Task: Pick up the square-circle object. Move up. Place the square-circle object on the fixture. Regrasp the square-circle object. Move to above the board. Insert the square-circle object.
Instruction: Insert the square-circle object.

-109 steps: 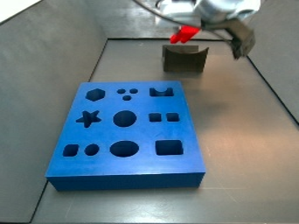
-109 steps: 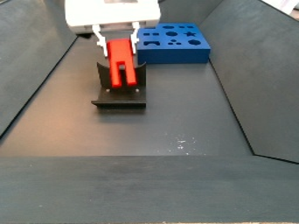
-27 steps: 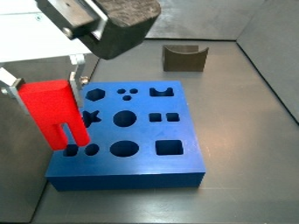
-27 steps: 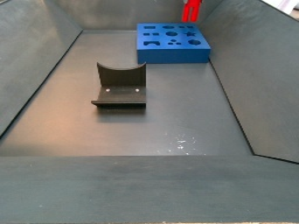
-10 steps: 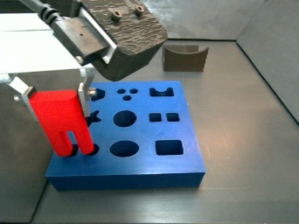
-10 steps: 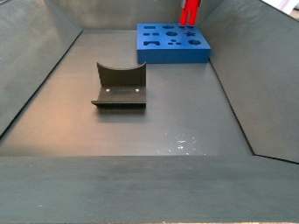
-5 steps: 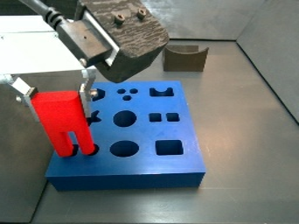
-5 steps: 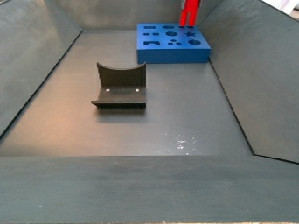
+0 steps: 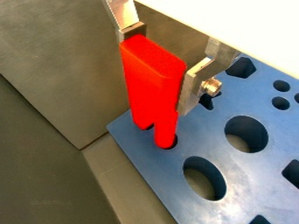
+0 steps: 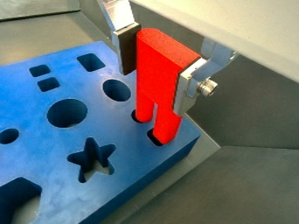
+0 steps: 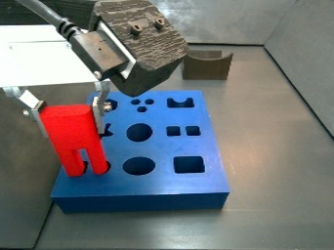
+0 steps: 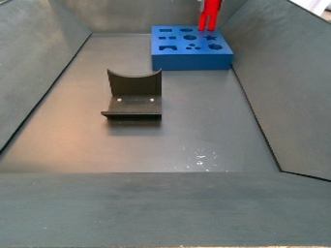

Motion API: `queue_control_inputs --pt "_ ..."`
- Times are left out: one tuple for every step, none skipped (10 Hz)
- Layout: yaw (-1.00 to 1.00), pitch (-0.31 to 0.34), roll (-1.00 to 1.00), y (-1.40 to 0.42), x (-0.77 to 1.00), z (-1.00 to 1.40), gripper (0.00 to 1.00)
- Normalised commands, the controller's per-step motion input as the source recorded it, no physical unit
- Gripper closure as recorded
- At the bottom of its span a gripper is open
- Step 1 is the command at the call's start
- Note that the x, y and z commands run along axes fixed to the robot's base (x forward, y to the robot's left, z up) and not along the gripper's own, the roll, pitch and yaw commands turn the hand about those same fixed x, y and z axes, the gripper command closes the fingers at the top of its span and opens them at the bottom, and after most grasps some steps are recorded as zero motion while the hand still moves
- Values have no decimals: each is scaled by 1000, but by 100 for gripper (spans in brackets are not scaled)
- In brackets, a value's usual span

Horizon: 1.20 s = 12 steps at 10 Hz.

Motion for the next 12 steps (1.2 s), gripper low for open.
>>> queue_control_inputs --pt "-43 -111 0 0 97 -371 100" --pt "-9 -99 0 6 31 -403 100" --pt "-109 -61 46 91 54 -291 100" --pt "-197 -41 40 126 0 -271 100" --pt "-249 -29 47 117 0 -283 100" --pt "-369 -27 77 137 11 -271 100" --pt "-369 -26 63 117 0 -291 100" --pt "-403 -13 59 131 0 -274 100" --pt "-377 -39 50 109 -14 -391 100" --pt "-383 -111 44 69 -163 -763 100" --pt "-383 -40 0 3 -131 -1000 100" --pt "-326 -3 0 60 -203 -1000 100"
